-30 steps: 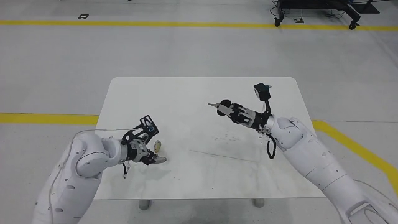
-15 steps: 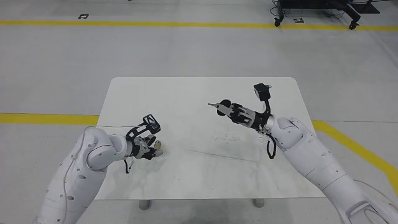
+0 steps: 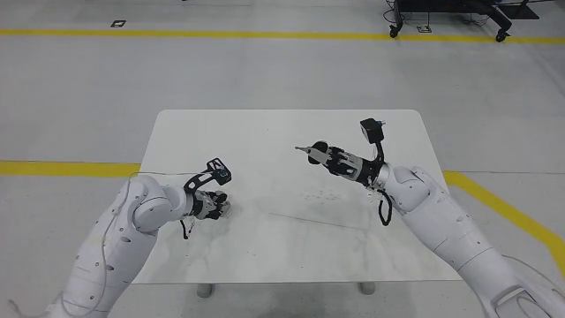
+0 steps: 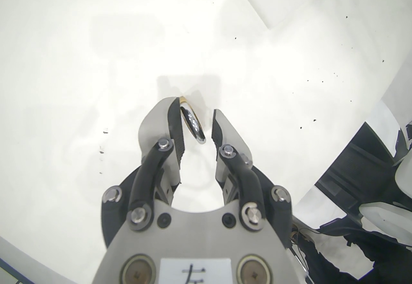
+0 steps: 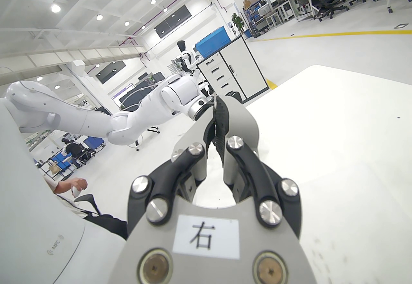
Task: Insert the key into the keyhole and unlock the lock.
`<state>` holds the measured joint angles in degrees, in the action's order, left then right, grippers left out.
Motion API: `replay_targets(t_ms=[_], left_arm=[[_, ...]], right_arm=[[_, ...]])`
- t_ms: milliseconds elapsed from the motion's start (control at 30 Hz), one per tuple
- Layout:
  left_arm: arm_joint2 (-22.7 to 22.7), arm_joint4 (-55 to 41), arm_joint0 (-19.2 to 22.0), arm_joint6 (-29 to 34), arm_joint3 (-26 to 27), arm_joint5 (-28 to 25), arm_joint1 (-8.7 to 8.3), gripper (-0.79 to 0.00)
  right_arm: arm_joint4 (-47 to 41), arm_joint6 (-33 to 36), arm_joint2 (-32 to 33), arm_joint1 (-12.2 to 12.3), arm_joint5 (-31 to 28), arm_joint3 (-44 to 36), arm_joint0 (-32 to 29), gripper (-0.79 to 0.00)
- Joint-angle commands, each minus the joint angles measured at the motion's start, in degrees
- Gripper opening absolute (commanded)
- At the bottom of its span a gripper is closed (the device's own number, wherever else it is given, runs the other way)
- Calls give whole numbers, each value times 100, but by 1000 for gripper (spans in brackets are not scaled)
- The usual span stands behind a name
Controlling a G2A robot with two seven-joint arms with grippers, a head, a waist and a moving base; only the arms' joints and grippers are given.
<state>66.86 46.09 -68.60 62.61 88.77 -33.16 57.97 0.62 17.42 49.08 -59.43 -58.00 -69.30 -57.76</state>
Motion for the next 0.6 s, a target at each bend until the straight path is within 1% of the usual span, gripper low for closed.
replay_targets(t_ms=[0,100,433,567], left_arm=[[-46,18,59,8,-45,59,2,-785],[-103,84,125,-4,-91,175,5,-785],[-363,244,300,116,-251,156,6,-785],[-357,315,318,-94,-206,202,-2,-785]], right_arm=[[0,0,0,0,0,0,0,-785],[0,0,0,0,0,0,0,-785],[0,0,0,0,0,0,0,-785],[0,0,0,0,0,0,0,-785]])
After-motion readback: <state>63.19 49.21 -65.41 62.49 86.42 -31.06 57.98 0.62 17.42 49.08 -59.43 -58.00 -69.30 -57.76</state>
